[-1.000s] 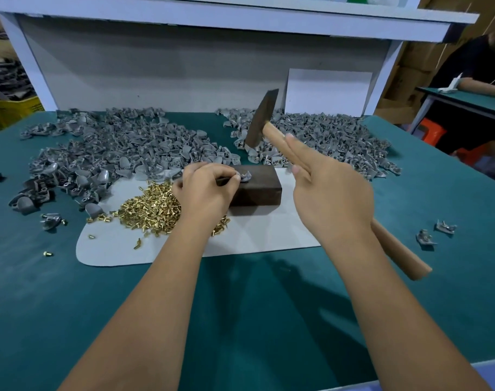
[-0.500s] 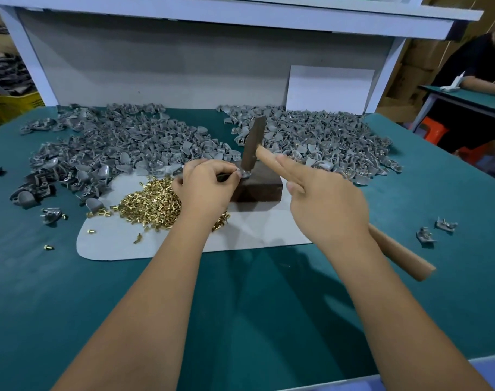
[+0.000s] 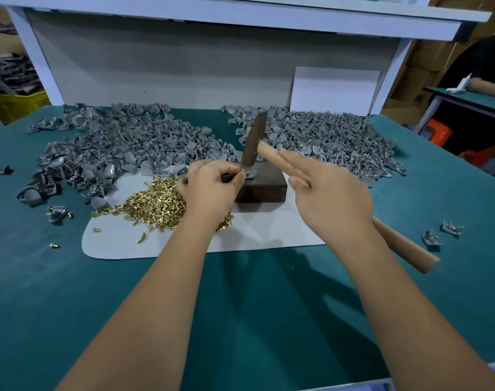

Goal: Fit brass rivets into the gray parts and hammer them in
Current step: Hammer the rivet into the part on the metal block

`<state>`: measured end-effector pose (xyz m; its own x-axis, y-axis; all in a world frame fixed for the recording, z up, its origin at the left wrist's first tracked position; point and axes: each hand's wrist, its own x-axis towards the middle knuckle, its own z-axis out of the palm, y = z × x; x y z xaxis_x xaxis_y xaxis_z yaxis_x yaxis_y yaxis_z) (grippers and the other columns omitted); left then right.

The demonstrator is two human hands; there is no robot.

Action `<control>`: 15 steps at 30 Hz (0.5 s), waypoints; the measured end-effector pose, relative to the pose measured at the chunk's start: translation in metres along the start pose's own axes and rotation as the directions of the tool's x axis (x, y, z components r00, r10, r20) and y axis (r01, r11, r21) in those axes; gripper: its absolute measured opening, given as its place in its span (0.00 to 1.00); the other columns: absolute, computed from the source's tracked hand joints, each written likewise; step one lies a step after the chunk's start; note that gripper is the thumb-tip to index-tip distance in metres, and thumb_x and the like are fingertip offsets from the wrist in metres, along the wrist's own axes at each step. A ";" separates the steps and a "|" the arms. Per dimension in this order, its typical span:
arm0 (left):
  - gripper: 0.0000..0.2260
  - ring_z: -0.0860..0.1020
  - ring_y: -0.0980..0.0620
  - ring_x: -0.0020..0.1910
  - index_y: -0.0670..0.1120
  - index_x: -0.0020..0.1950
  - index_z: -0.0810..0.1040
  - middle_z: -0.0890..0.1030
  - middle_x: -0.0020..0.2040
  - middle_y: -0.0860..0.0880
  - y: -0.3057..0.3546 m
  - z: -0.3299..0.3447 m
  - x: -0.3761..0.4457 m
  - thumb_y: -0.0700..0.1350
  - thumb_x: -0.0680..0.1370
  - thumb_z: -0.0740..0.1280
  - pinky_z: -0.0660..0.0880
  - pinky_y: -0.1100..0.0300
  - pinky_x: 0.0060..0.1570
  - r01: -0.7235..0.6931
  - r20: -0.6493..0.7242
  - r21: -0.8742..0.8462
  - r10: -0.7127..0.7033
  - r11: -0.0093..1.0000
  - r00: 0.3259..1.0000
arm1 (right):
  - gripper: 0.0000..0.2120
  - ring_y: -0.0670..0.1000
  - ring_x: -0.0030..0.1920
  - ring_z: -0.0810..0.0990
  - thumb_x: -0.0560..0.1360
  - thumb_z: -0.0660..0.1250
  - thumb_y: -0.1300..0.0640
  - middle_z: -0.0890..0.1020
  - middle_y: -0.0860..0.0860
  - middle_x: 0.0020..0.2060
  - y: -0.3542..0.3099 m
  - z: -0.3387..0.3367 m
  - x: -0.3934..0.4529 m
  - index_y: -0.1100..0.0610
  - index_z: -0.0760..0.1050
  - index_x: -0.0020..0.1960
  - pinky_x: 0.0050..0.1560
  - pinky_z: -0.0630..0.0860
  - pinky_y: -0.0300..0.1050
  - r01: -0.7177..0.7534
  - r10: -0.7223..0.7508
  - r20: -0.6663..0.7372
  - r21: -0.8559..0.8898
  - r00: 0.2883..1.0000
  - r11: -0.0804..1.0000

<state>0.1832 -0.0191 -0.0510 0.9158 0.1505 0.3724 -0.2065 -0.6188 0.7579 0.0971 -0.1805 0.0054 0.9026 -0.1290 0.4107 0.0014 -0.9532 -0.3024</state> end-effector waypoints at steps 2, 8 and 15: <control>0.04 0.65 0.55 0.69 0.59 0.49 0.84 0.80 0.55 0.60 0.001 0.000 0.000 0.54 0.76 0.71 0.53 0.49 0.64 0.002 0.006 0.018 -0.002 1.000 1.000 | 0.21 0.54 0.44 0.77 0.78 0.60 0.52 0.82 0.47 0.49 0.000 0.000 0.008 0.33 0.66 0.67 0.40 0.72 0.47 -0.027 0.034 -0.050 0.146 0.998 0.989; 0.05 0.61 0.55 0.71 0.61 0.42 0.81 0.78 0.52 0.66 0.007 -0.008 0.001 0.53 0.78 0.69 0.51 0.49 0.66 0.002 0.105 0.017 -0.004 1.000 0.995 | 0.06 0.56 0.36 0.72 0.80 0.59 0.52 0.78 0.51 0.40 0.003 0.022 0.027 0.51 0.71 0.55 0.33 0.63 0.46 -0.159 0.188 -0.198 0.155 0.962 0.975; 0.08 0.59 0.56 0.72 0.57 0.39 0.82 0.79 0.55 0.67 0.018 -0.016 -0.003 0.48 0.77 0.70 0.51 0.45 0.72 0.015 0.189 -0.291 0.042 0.957 0.981 | 0.08 0.59 0.39 0.74 0.81 0.57 0.52 0.80 0.54 0.42 0.028 0.036 0.022 0.55 0.70 0.54 0.36 0.64 0.48 -0.254 0.255 -0.159 0.029 0.954 0.967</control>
<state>0.1714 -0.0184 -0.0293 0.9549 -0.0243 0.2959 -0.2839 -0.3657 0.8864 0.1323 -0.2001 -0.0253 0.7929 -0.4094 0.4513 -0.2152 -0.8811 -0.4212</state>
